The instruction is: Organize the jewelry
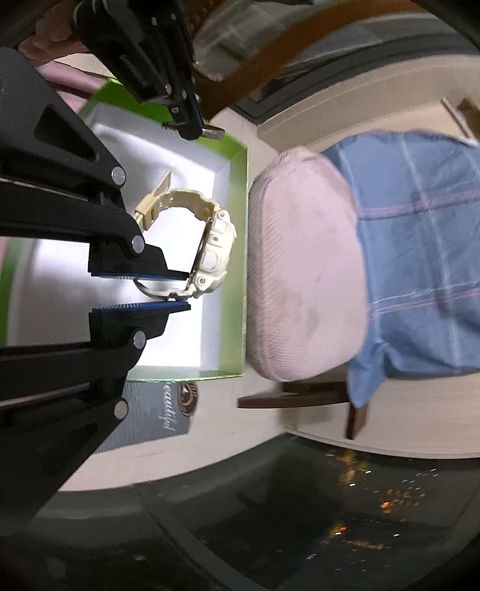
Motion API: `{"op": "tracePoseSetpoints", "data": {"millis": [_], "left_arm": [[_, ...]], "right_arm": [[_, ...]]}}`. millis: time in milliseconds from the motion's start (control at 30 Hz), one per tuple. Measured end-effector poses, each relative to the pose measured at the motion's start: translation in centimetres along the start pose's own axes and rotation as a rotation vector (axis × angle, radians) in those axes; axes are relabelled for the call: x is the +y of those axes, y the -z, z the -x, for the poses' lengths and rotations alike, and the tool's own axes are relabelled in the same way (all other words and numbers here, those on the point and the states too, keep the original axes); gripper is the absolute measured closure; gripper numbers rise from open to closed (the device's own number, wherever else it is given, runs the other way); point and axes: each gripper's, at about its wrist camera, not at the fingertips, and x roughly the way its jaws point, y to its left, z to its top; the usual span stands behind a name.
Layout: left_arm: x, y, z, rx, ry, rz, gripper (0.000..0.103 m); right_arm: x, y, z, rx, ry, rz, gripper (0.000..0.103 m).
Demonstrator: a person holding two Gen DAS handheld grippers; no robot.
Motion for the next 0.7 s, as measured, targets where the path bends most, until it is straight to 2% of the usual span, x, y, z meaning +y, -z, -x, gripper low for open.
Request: {"op": "tracePoseSetpoints", "data": {"millis": [200,233,267,300,333,367,433,500,533,567,633,700], "left_arm": [[0.0,-0.3,-2.4,0.03,-0.017,0.002,0.097],[0.0,-0.3,-2.5,0.03,-0.019,-0.001,0.096],[-0.1,-0.4,-2.5,0.024,-0.024,-0.003,0.093],[0.0,-0.6,-2.3,0.012,-0.03,-0.007,0.074],[0.0,-0.7,-1.8,-0.003,-0.035,-0.008,0.042],[0.1,-0.7,-0.7,-0.039,-0.048,-0.009,0.03],[0.2,-0.5,2.7,-0.106,-0.062,-0.014,0.027],[0.5,0.2,7.6,-0.18,-0.05,-0.001,0.024],[0.8,1.2,11.2,-0.253,-0.05,0.014,0.016],[1.0,2.1,13.9,-0.308,-0.052,0.02,0.012],[1.1,5.6,20.5,-0.43,-0.065,0.0,0.005],[0.9,8.9,24.4,-0.476,-0.077,-0.015,0.005]], "right_arm": [[-0.4,-0.8,-3.1,0.06,0.021,-0.022,0.091],[-0.4,-0.9,-3.3,0.061,0.022,-0.02,0.087],[-0.4,-1.0,-3.5,0.057,0.018,-0.022,0.068],[-0.5,-1.1,-3.4,0.054,0.016,-0.025,0.053],[-0.6,-1.2,-3.1,0.045,0.017,-0.034,0.031],[-0.9,-1.2,-2.5,0.027,0.015,-0.047,0.029],[-1.6,-1.3,0.8,-0.039,0.008,-0.074,0.029],[-2.3,-0.9,6.1,-0.132,-0.003,-0.089,0.029],[-2.5,-0.5,8.9,-0.186,-0.004,-0.08,0.025],[-2.4,0.3,11.9,-0.241,0.002,-0.059,0.018],[-2.0,3.1,19.2,-0.352,0.038,-0.003,0.008],[-1.6,6.1,23.9,-0.407,0.034,0.026,0.005]]}}
